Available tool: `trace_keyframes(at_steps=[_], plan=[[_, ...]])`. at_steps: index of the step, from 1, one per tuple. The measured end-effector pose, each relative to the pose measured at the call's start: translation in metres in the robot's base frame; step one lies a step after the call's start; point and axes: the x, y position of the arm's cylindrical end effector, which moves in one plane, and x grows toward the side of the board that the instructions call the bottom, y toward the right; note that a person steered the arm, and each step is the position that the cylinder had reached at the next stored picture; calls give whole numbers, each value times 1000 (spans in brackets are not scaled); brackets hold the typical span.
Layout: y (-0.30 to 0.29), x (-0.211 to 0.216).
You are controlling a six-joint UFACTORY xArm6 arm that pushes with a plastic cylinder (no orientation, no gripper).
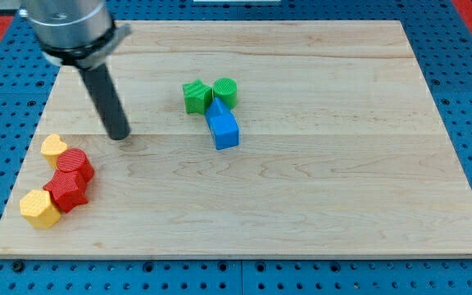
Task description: Separate blue blocks and the green blocks
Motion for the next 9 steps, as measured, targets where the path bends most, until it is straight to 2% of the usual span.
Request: trace_keyframes(at_steps=[1,2,3,4,5,6,8,9], plan=[[36,29],[48,26],[43,-35],[60,-59],[87,-56],[119,-72],[195,-65],[191,-44]])
